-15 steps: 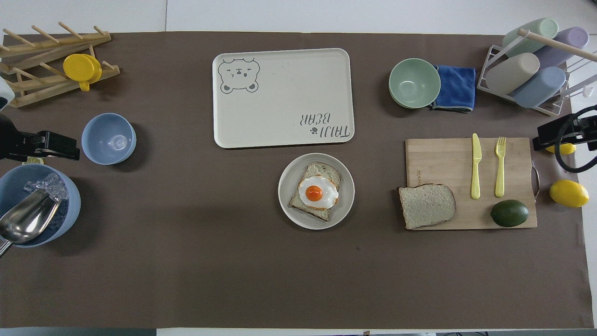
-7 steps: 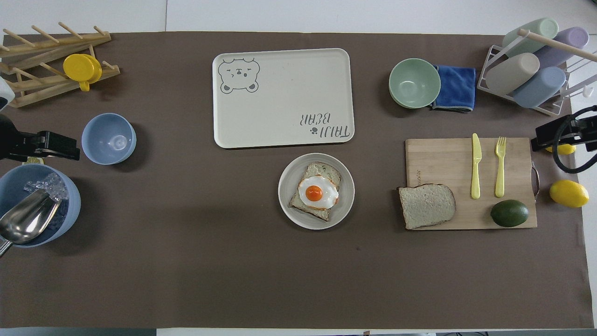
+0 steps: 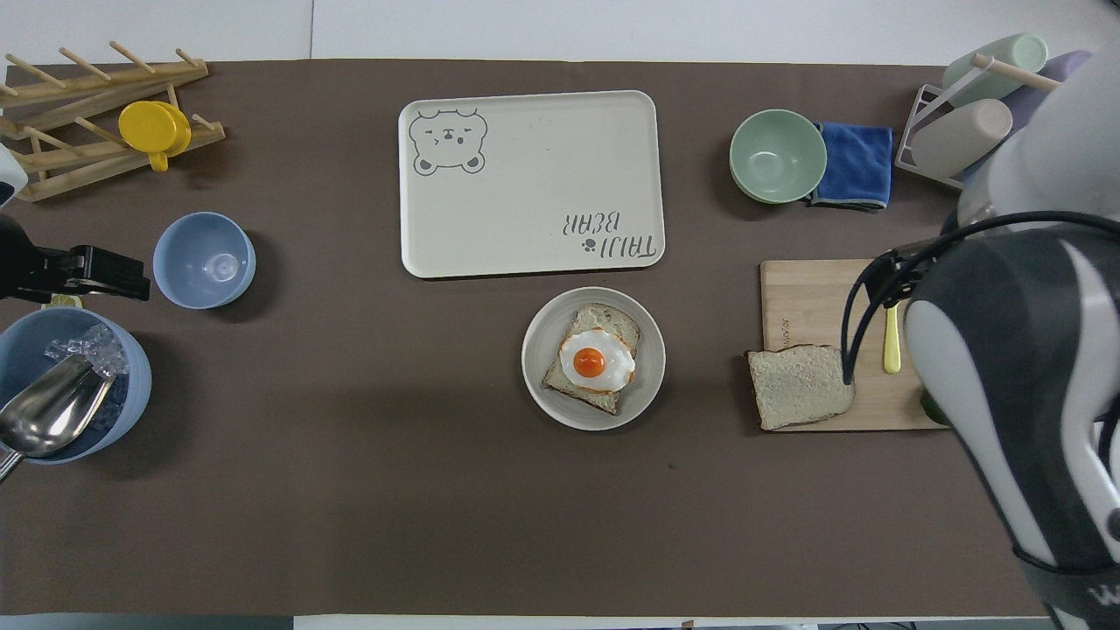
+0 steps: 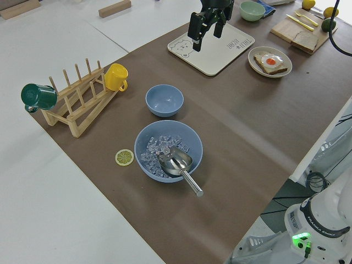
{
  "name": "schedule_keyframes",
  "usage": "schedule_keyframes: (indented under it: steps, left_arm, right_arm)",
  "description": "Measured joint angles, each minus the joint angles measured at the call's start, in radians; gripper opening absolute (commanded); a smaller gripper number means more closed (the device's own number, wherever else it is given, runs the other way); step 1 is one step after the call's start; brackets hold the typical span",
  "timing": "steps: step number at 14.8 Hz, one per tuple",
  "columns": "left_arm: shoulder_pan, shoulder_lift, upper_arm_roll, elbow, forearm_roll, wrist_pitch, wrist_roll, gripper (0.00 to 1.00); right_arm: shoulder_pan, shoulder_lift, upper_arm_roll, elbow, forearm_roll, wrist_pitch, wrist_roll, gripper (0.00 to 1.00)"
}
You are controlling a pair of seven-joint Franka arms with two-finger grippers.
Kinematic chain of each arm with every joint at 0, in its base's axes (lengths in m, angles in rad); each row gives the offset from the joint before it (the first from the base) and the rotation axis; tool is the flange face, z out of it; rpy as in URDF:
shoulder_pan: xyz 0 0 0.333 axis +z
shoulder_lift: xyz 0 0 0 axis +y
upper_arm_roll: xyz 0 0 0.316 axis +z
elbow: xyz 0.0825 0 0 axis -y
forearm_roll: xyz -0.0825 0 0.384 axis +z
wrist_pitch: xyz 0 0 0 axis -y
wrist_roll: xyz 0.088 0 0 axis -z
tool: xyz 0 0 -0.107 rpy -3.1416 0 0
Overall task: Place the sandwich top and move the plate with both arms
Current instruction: 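Reach the right gripper toward the bread slice on the cutting board, then grasp the bread slice with the right gripper and lift it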
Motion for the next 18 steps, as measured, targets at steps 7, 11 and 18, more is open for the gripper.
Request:
schedule_keyframes:
  steps: [7, 11, 18]
  left_arm:
    - [0.0, 0.0, 0.0, 0.0, 0.0, 0.0, 0.0, 1.0]
    - [0.0, 0.0, 0.0, 0.0, 0.0, 0.0, 0.0, 1.0]
    - [0.0, 0.0, 0.0, 0.0, 0.0, 0.0, 0.0, 1.0]
  right_arm:
    - [0.139, 0.089, 0.004, -0.248, -0.032, 0.254, 0.311, 1.0]
    - [0.159, 0.09, 0.008, -0.38, -0.032, 0.359, 0.389, 1.0]
    - [0.165, 0.069, 0.008, -0.534, -0.032, 0.445, 0.404, 1.0]
